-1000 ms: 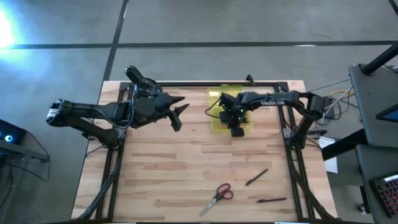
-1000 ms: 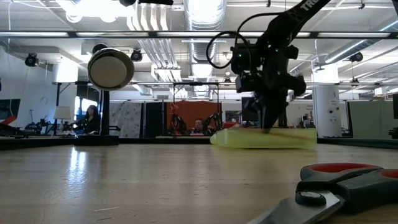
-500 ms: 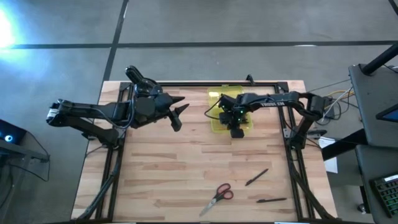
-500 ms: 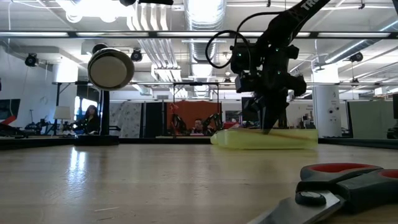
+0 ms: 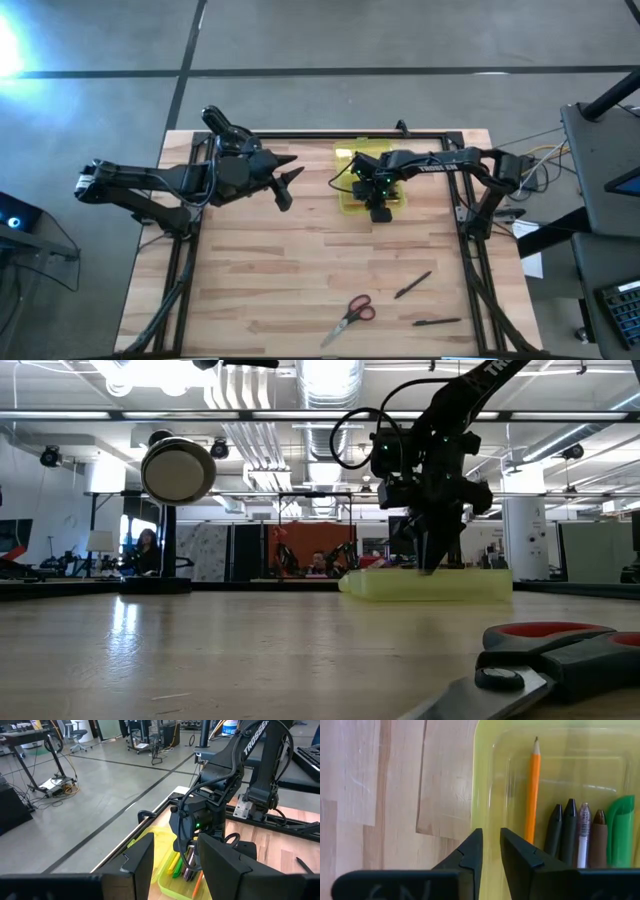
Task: Pick & place school supplies into a supply box
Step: Put the black pen into the supply box
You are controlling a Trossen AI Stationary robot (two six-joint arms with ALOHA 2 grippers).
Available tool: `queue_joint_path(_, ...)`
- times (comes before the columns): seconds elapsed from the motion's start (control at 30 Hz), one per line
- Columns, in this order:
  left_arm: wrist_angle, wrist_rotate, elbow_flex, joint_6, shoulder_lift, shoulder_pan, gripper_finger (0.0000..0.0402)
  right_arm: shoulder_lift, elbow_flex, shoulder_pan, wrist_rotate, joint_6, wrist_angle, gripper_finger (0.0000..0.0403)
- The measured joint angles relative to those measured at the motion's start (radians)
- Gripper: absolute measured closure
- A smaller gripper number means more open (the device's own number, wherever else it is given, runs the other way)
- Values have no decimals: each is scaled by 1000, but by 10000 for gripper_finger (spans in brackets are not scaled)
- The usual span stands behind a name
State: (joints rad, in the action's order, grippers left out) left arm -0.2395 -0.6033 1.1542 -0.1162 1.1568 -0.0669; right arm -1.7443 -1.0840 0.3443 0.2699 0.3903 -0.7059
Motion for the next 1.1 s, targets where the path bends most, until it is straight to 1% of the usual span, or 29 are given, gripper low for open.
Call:
queue_joint_path(0.2, 0, 3, 0, 1, 0, 0, 264, 2, -33, 0, 0, -72, -29, 342)
queue_joint_path(0.37, -1, 5, 0, 1, 0, 0, 264, 11, -89, 0, 2, -125, -111, 346)
queue_joint_path(0.53, -7, 6, 0, 1, 0, 0, 264, 68, -118, 0, 85, -213, -185, 351)
queue_joint_path(0.6, -11, 6, 0, 1, 0, 0, 264, 111, -112, -5, 105, -285, -204, 351)
queue_joint_path(0.7, -11, 9, 0, 1, 0, 0, 264, 199, -76, -20, 107, -400, -226, 351)
queue_joint_path(0.93, -15, 9, -1, 32, 0, 0, 264, 443, 57, -94, 97, -708, -218, 356)
queue_joint_path(1.03, -15, 9, -1, 42, 0, 0, 264, 541, 132, -137, 96, -916, -184, 355)
queue_joint_path(1.1, -15, 9, -1, 43, 0, 0, 264, 599, 188, -172, 97, -1112, -154, 356)
